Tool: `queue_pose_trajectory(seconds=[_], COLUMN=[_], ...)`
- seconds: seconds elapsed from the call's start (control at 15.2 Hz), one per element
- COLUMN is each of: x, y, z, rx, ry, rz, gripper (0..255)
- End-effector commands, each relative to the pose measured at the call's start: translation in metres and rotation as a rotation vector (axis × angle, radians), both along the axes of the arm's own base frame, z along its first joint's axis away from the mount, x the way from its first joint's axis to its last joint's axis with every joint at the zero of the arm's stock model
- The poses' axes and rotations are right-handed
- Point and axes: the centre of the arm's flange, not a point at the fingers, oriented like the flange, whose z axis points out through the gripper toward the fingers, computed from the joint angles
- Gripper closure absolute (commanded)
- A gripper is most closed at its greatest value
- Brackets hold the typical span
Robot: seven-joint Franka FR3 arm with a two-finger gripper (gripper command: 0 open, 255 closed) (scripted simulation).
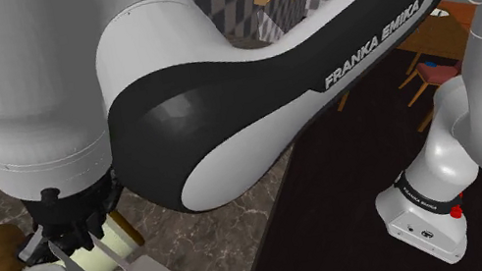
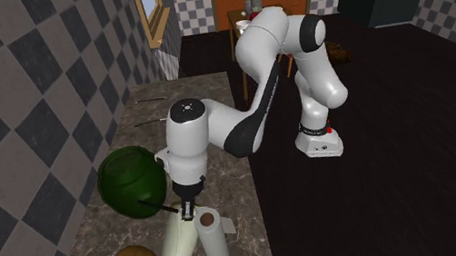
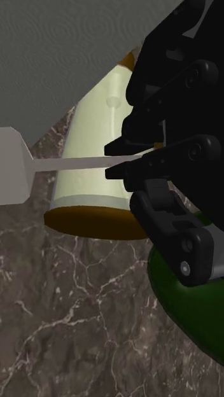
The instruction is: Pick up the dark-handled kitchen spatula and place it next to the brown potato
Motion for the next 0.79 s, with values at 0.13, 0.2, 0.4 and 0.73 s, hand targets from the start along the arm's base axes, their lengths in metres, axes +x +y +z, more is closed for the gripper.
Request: queue_pose_trajectory(seconds=[0.13, 0.2, 0.4, 0.73], x=[-0.004, 0.002, 0.012, 0.01], y=[-0.02, -0.027, -0.006, -0.007], z=[-0.073, -0.069, -0.072, -0.035], rx=[-0.107, -0.106, -0.108, -0.108], ry=[0.112, 0.118, 0.111, 0.111], rz=[-0.004, -0.003, -0.004, -0.004], gripper=[0, 0, 0, 0])
